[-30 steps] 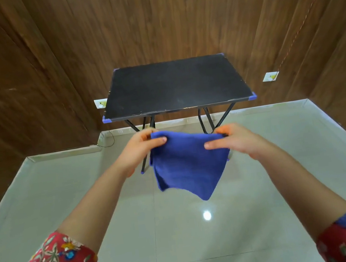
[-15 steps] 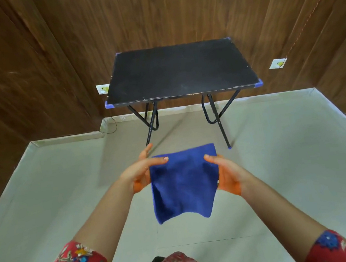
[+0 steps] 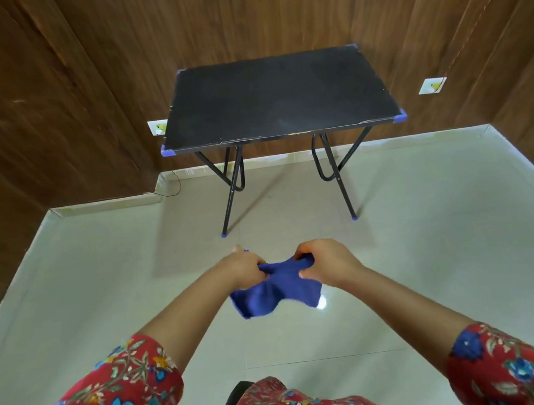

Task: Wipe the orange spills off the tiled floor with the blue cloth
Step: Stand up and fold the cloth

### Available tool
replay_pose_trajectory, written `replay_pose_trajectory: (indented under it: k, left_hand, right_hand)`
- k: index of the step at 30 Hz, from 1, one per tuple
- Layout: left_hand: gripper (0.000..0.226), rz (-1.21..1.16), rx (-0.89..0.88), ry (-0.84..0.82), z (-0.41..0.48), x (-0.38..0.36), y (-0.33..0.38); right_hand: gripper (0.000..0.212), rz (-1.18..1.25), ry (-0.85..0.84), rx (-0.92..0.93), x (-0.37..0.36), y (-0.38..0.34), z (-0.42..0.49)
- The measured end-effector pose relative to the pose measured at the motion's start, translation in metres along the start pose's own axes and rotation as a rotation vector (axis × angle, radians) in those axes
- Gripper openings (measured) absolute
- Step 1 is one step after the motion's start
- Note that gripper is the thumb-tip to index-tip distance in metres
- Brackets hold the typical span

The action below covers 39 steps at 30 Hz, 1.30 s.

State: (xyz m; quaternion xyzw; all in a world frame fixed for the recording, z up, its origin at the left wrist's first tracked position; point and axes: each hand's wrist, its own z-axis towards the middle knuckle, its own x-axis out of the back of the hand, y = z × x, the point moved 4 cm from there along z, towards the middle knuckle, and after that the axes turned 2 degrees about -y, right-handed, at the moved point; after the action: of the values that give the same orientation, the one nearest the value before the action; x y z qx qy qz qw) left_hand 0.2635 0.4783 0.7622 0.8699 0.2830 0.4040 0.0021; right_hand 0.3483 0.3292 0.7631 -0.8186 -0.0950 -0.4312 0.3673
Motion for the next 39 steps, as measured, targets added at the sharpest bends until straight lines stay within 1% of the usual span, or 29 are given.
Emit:
replay_pose_trajectory:
  k: [1,2,3,5,6,7,9,10,12,14,15,16,18,21,22,23,26,27,28,30,31,32,33,35,37,39]
  left_hand:
    - [0.027,0.014,-0.014,-0.044,-0.002,0.002,-0.003]
    - [0.026,0.005,-0.036,-0.08,-0.006,0.006,-0.007]
    - [0.034,-0.036,-0.086,-0.065,-0.009,0.01,-0.011]
    - [0.067,-0.231,-0.191,-0.005,-0.022,0.024,-0.012]
    - [0.07,-0.358,-0.225,-0.019,-0.031,0.029,-0.01]
    - [0.06,-0.468,-0.256,-0.051,-0.037,0.035,-0.007]
    - [0.037,-0.615,-0.293,-0.136,-0.05,0.046,0.002]
    - [0.028,-0.648,-0.311,-0.16,-0.056,0.051,0.007]
    - [0.017,-0.676,-0.324,-0.184,-0.06,0.056,0.015]
    - [0.027,-0.725,-0.293,-0.173,-0.06,0.059,0.021]
    - [0.031,-0.774,-0.27,-0.151,-0.061,0.061,0.023]
    - [0.035,-0.823,-0.253,-0.125,-0.061,0.063,0.024]
    - [0.039,-0.889,-0.21,-0.076,-0.061,0.064,0.024]
    - [0.042,-0.914,-0.12,0.019,-0.057,0.063,0.023]
    - [0.043,-0.941,-0.095,0.048,-0.055,0.062,0.022]
    - [0.044,-0.974,-0.073,0.075,-0.052,0.06,0.021]
    - [0.048,-1.099,0.007,0.148,-0.048,0.058,0.013]
    - [0.047,-1.143,0.023,0.16,-0.048,0.056,0.011]
    - [0.045,-1.185,0.031,0.167,-0.047,0.056,0.01]
    - [0.039,-1.246,0.039,0.172,-0.049,0.053,0.011]
    - [0.036,-1.262,0.049,0.167,-0.049,0.05,0.012]
    - [0.035,-1.272,0.059,0.159,-0.05,0.047,0.013]
    - [0.035,-1.282,0.06,0.154,-0.048,0.044,0.013]
    - [0.036,-1.324,0.07,0.123,-0.045,0.039,0.011]
    - [0.029,-1.323,0.05,0.05,-0.048,0.035,0.008]
    - [0.026,-1.295,-0.014,-0.022,-0.049,0.034,0.003]
  right_hand:
    - [0.018,0.0,0.03,-0.013,0.007,0.002,0.0]
    - [0.007,-0.005,0.024,-0.012,0.015,0.003,0.0]
    - [0.002,-0.029,0.006,0.02,0.023,0.003,0.001]
    - [0.012,-0.106,-0.034,0.091,0.042,0.0,0.0]
    - [0.018,-0.055,-0.074,0.121,0.051,-0.005,-0.005]
    - [0.023,0.072,-0.127,0.144,0.06,-0.01,-0.007]
    - [0.022,0.318,-0.276,0.122,0.073,-0.019,-0.012]
    - [0.024,0.364,-0.305,0.117,0.08,-0.024,-0.015]
    - [0.026,0.479,-0.285,0.11,0.093,-0.032,-0.015]
    - [0.022,0.716,-0.24,0.058,0.1,-0.036,-0.019]
    - [0.029,0.867,-0.231,-0.002,0.099,-0.031,-0.021]
    - [0.043,1.017,-0.234,-0.073,0.092,-0.024,-0.024]
    - [0.069,1.303,-0.261,-0.123,0.067,-0.005,-0.025]
    - [0.087,1.679,-0.324,-0.218,0.02,0.024,-0.023]
    - [0.09,1.745,-0.337,-0.242,0.008,0.027,-0.026]
    - [0.084,1.736,-0.336,-0.254,-0.001,0.03,-0.029]
    - [0.052,1.544,-0.336,-0.235,-0.01,0.021,-0.033]
    - [0.046,1.514,-0.312,-0.223,-0.008,0.019,-0.032]
    - [0.042,1.523,-0.28,-0.202,-0.005,0.017,-0.029]
    - [0.031,1.642,-0.202,-0.149,0.004,0.013,-0.023]
    - [0.031,1.711,-0.179,-0.142,0.004,0.013,-0.021]
    - [0.037,1.758,-0.191,-0.155,0.002,0.011,-0.02]
    - [0.043,1.756,-0.236,-0.162,-0.001,0.008,-0.021]
    - [0.044,1.628,-0.331,-0.129,-0.009,0.006,-0.02]
    - [0.045,1.483,-0.395,-0.063,-0.011,0.008,-0.021]
    - [0.044,1.383,-0.403,-0.028,0.0,0.011,-0.022]
